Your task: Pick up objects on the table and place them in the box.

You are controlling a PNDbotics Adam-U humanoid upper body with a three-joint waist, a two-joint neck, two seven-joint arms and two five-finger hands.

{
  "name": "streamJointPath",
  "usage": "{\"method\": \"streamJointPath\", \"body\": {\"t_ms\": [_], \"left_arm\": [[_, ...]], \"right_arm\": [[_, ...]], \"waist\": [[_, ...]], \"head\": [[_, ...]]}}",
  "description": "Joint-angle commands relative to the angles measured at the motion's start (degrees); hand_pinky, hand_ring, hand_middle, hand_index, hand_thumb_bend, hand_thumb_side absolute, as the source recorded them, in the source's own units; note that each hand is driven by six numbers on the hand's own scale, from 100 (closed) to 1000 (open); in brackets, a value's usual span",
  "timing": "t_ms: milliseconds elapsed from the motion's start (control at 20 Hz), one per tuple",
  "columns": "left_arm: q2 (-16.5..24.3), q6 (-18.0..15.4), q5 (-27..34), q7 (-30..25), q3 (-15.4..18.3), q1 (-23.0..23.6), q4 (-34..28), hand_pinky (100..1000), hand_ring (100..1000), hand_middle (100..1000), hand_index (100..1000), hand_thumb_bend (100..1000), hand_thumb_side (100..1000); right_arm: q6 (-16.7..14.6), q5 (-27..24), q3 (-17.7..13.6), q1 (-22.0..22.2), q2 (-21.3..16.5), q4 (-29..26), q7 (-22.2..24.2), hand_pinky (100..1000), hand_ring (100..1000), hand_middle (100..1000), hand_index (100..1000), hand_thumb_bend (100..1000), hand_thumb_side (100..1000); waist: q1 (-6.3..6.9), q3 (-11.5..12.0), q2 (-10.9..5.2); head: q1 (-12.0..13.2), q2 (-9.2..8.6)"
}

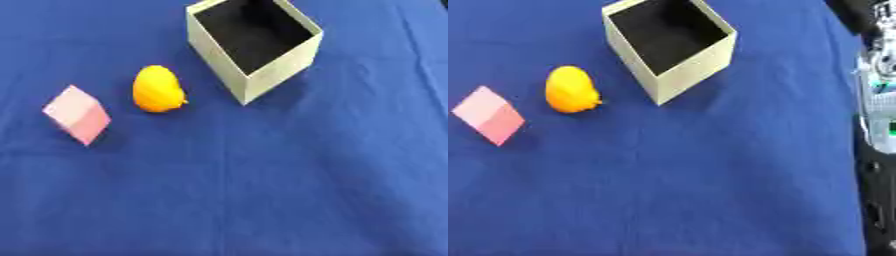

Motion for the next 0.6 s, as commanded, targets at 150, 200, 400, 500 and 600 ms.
{"method": "streamJointPath", "body": {"t_ms": [150,200,400,500,600], "left_arm": [[2.4,-0.8,-0.1,0.3,0.2,-0.5,-1.2,703,551,555,703,269,971],[3.2,-1.1,-0.2,0.4,0.1,-0.5,-1.2,704,555,562,708,260,964],[7.9,-2.5,-2.8,1.8,-0.5,-1.1,-1.2,713,574,591,732,236,944],[11.8,-3.0,-5.7,3.4,-0.6,-1.9,-1.2,714,583,607,749,223,930],[15.3,-2.9,-9.0,5.5,-1.1,-2.5,-1.2,706,583,609,753,211,920]], "right_arm": [[-0.1,-0.3,-0.3,-0.8,-1.8,-0.6,0.1,895,977,649,903,100,677],[-0.1,-0.2,-0.3,-0.8,-1.8,-0.6,0.2,895,977,649,903,100,677],[-0.1,-0.2,-0.1,-0.7,-1.7,-0.7,0.3,895,977,649,902,100,676],[-0.1,-0.1,-0.1,-0.6,-1.6,-0.7,0.3,895,977,649,902,100,675],[-0.1,0.0,0.0,-0.6,-1.6,-0.7,0.4,895,977,649,902,100,675]], "waist": [[0.2,-0.1,-1.0],[0.24,-0.1,-1.04],[0.4,-0.2,-1.27],[0.47,-0.2,-1.46],[0.55,-0.3,-1.6]], "head": [[-0.2,0.07],[-0.2,-0.02],[-0.2,-0.17],[-0.2,-0.08],[-0.1,-0.01]]}}
